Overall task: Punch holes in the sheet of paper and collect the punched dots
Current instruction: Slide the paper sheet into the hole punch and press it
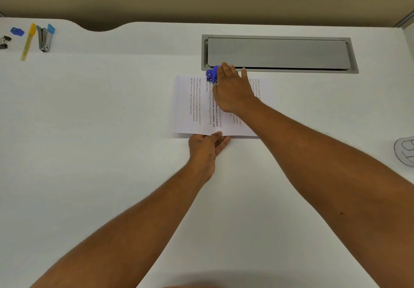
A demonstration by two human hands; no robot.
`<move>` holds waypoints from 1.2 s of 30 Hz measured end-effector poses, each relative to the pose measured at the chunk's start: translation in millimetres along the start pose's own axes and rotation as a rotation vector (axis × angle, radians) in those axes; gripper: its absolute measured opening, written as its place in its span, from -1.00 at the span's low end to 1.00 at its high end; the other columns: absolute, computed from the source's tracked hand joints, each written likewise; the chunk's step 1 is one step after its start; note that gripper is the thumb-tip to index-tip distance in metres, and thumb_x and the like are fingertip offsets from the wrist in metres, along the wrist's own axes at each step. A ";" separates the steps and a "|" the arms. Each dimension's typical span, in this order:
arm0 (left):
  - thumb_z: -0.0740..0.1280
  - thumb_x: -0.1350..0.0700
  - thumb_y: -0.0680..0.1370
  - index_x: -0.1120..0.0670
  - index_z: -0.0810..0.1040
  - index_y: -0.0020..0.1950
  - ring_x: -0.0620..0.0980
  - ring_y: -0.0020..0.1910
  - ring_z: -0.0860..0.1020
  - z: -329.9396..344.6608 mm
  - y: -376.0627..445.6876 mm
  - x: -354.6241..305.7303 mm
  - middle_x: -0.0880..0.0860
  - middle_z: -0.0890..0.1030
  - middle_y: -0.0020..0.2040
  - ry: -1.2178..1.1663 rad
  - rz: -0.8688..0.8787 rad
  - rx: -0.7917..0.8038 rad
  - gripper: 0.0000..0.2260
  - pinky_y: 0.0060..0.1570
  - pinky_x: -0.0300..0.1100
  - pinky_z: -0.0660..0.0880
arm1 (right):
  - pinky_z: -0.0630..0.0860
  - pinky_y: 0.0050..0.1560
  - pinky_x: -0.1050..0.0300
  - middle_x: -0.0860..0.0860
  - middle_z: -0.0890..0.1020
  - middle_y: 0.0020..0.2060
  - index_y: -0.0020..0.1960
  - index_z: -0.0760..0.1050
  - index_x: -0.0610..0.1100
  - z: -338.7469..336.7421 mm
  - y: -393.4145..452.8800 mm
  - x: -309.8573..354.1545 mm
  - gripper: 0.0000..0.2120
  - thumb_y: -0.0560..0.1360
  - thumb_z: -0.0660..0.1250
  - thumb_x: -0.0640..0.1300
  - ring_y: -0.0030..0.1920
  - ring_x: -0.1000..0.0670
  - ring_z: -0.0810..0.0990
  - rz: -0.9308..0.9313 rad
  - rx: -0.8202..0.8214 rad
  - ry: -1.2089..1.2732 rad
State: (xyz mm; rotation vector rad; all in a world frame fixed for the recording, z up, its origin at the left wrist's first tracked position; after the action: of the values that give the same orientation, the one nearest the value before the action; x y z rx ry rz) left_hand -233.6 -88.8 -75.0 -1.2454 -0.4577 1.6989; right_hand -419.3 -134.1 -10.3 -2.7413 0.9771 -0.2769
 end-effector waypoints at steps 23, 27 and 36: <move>0.38 0.48 0.59 0.20 0.51 0.51 0.17 0.13 0.75 -3.1 3.0 1.6 0.13 0.69 0.28 -0.011 0.004 -0.004 -0.51 -0.05 -0.12 0.73 | 0.06 0.59 -0.25 -0.13 0.47 0.45 0.53 0.33 -0.18 -5.3 26.3 -7.2 -0.52 0.61 0.25 -0.19 0.40 -0.17 0.50 -0.078 0.068 -0.108; 0.37 0.48 0.60 0.21 0.50 0.51 0.16 0.13 0.74 -1.1 0.3 -0.3 0.16 0.68 0.32 -0.004 0.007 0.001 -0.51 -0.02 -0.11 0.74 | 0.39 0.32 -0.08 -0.11 0.57 0.10 0.40 0.43 -0.21 -19.6 21.5 -5.1 -0.62 0.59 0.34 -0.22 0.08 -0.14 0.58 -0.111 -0.016 -0.108; 0.36 0.49 0.60 0.25 0.51 0.48 0.19 0.13 0.74 -1.3 -1.8 -0.2 0.18 0.66 0.34 -0.013 0.002 -0.010 -0.55 0.01 -0.08 0.75 | 0.48 0.33 -0.09 -0.19 0.43 0.48 0.50 0.36 -0.23 -19.6 14.9 -8.0 -0.49 0.57 0.36 -0.32 0.35 -0.20 0.52 -0.108 0.006 0.017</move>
State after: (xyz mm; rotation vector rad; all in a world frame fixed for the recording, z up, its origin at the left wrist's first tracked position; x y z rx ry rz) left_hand -231.6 -88.4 -74.1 -1.2433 -0.4733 1.7090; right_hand -439.1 -143.0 3.8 -2.7948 0.8320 -0.3207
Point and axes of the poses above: each hand's wrist, its own y-axis towards the middle knuckle, its own z-axis out of the palm, x = y × z, the point moved 9 cm from there along y, towards the middle knuckle
